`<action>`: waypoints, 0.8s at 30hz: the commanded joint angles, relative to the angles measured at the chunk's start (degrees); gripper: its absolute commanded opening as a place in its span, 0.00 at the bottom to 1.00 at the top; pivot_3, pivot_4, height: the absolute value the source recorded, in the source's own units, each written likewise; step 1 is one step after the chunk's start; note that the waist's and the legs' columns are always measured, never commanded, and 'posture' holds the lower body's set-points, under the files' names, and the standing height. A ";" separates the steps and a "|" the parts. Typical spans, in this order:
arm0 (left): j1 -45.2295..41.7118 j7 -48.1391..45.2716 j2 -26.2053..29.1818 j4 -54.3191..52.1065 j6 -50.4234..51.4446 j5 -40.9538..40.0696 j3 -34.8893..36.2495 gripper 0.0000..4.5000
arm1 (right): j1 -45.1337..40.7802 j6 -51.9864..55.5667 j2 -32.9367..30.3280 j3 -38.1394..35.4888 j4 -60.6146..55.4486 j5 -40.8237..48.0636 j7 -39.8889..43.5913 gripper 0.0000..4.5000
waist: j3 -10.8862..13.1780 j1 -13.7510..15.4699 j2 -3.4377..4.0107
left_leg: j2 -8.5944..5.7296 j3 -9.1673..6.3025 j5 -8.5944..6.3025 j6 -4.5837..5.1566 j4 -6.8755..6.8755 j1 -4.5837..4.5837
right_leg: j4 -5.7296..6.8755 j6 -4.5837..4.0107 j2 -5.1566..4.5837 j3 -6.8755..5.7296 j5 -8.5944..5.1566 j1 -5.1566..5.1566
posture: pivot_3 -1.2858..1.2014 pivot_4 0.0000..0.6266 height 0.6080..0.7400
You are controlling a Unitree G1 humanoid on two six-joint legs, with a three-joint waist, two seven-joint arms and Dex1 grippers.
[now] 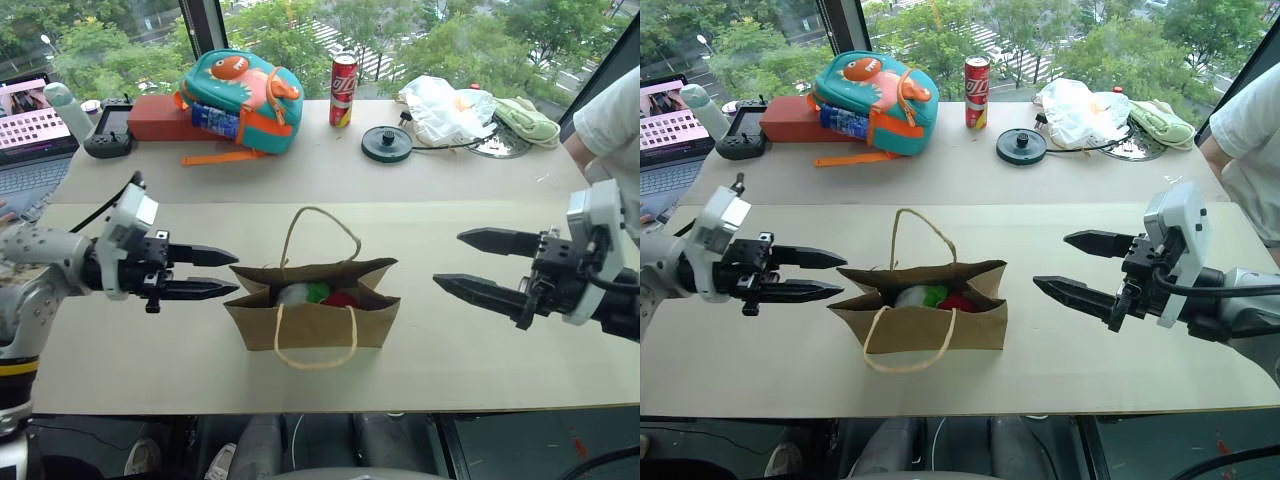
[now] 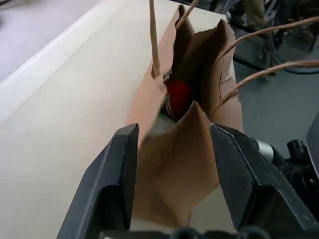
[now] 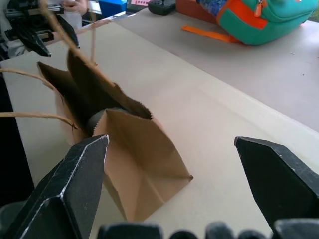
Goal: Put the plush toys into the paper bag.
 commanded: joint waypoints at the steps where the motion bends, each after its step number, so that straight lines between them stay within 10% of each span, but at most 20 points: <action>1: 0.48 0.00 1.89 -1.99 0.21 -1.12 3.01 0.55 | -0.94 -3.04 -1.08 -0.92 0.28 -0.49 3.07 1.00 | 0.00 0.23 0.00 | -0.01 0.00 0.00 0.00 0.01 0.01 | 0.00 0.00 -0.01 -0.01 0.00 0.02 | 0.52 0.24 0.99; 14: 1.43 14.12 -3.55 -3.22 1.40 -0.52 7.71 0.55 | -0.14 -5.25 2.41 1.29 -0.27 -4.90 -1.41 1.00 | 0.00 0.20 0.00 | 0.00 0.02 0.00 0.00 0.00 0.02 | 0.00 -0.03 -0.01 0.00 -0.01 0.02 | 0.52 0.24 0.99; 24: 8.42 59.75 -31.86 -8.26 -4.34 13.45 12.65 0.55 | 2.88 -7.99 23.68 14.22 -0.87 -36.85 -43.95 1.00 | -0.30 0.32 -0.06 | -0.05 -0.01 -0.01 -0.03 0.04 0.05 | 0.16 -0.35 -0.07 0.05 0.19 0.04 | 0.52 0.24 0.99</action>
